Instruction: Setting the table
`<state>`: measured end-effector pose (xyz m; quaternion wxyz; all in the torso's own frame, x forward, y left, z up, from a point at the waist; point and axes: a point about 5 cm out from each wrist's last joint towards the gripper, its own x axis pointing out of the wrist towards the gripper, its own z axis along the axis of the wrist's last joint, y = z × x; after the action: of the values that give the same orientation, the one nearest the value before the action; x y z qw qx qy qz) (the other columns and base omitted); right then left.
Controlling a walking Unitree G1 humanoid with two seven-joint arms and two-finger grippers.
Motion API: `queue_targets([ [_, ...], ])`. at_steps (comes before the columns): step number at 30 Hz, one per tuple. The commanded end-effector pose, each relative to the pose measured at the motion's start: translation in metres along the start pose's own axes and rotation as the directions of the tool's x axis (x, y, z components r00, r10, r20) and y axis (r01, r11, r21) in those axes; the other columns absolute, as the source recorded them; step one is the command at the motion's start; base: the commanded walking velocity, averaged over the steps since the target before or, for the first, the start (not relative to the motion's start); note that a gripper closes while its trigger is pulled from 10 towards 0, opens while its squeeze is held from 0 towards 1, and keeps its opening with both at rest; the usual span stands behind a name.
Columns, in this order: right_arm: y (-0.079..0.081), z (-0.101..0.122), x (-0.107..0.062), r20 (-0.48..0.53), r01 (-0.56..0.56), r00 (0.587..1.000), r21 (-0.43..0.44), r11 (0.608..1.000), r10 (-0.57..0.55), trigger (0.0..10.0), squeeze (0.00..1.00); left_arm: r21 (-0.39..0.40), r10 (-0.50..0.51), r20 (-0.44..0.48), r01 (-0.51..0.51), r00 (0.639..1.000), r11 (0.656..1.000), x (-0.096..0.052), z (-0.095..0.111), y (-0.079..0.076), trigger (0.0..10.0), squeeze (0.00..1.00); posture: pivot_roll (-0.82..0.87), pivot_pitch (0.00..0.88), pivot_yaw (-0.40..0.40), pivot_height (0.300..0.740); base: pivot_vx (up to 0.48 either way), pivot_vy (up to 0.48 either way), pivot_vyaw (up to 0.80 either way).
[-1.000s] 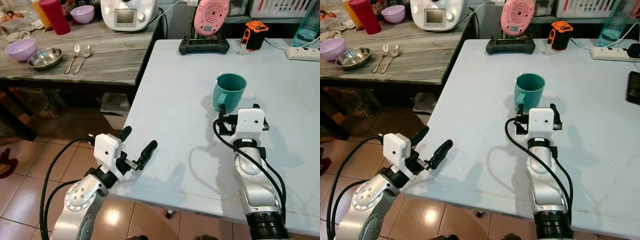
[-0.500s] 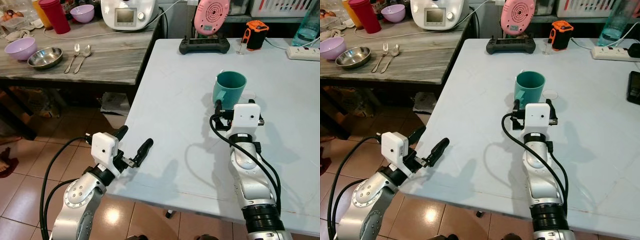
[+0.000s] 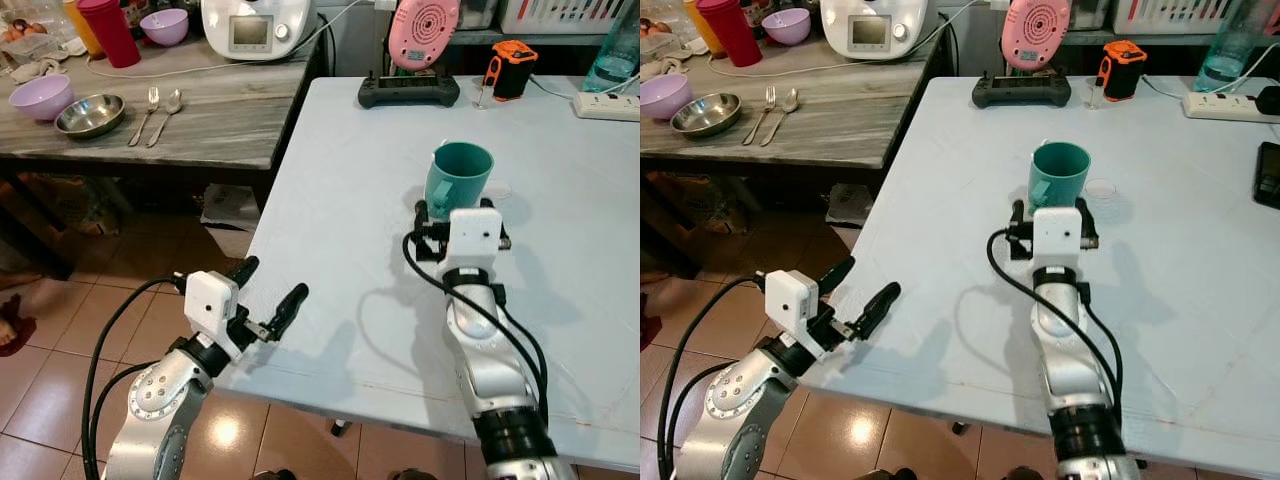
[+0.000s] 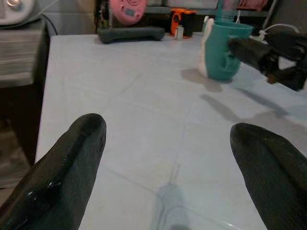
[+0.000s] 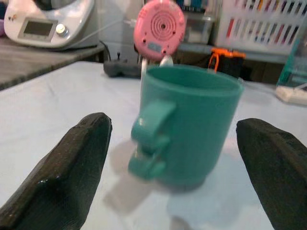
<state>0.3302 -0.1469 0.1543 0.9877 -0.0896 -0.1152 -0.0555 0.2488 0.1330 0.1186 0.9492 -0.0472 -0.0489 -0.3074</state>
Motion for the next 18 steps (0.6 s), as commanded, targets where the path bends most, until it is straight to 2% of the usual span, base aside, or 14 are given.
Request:
queue_targets([
  [1, -0.002, 0.001, 0.004, 0.002, 0.020, 1.000, 0.002, 1.000, -0.020, 10.0, 0.00, -0.006, -0.022, -0.018, 0.022, 1.000, 1.000, -0.001, -0.002, 0.001, 10.0, 0.00, -0.11, 0.139, 0.115, 0.740, 0.000, 0.000, 0.00],
  [6, -0.007, 0.004, 0.017, 0.005, 0.043, 0.999, 0.001, 0.999, -0.043, 10.0, 0.00, -0.006, -0.027, -0.021, 0.027, 0.999, 1.000, -0.001, -0.002, 0.001, 10.0, 0.00, -0.11, 0.148, 0.114, 0.740, 0.000, 0.000, 0.00],
  [18, -0.015, 0.000, 0.028, -0.018, 0.070, 0.997, 0.002, 0.998, -0.070, 10.0, 0.00, -0.016, -0.030, -0.024, 0.030, 0.999, 0.999, -0.002, -0.005, -0.003, 10.0, 0.00, -0.09, 0.149, 0.100, 0.740, 0.000, 0.000, 0.00],
])
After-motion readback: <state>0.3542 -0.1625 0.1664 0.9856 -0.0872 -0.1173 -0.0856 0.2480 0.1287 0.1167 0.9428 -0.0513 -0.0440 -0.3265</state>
